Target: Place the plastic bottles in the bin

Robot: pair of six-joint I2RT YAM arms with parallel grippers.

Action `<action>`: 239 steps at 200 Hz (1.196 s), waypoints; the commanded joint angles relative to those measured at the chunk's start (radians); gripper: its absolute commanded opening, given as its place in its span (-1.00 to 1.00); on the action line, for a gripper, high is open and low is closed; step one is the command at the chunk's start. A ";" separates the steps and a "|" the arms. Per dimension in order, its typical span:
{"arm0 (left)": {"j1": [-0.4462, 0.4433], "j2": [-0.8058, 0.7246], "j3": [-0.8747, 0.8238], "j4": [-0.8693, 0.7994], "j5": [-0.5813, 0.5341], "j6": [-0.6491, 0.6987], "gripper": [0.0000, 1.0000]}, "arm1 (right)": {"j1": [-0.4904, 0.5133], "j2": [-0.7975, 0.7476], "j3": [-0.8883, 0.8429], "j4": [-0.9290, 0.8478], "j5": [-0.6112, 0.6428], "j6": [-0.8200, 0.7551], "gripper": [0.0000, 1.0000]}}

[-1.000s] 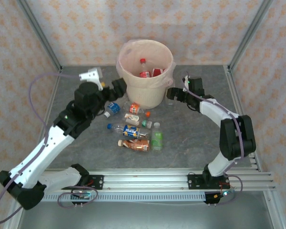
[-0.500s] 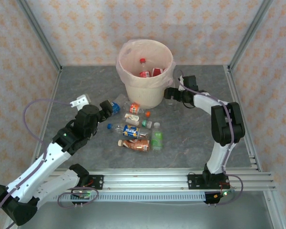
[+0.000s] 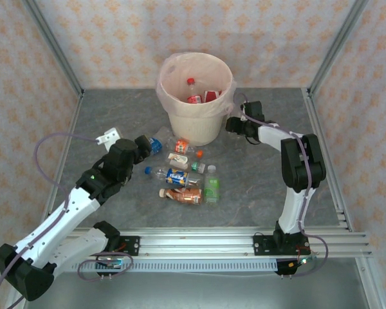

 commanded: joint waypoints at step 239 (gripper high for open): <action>0.201 0.237 -0.039 0.049 0.238 0.189 1.00 | 0.261 -0.020 0.981 -0.702 0.249 -0.085 0.37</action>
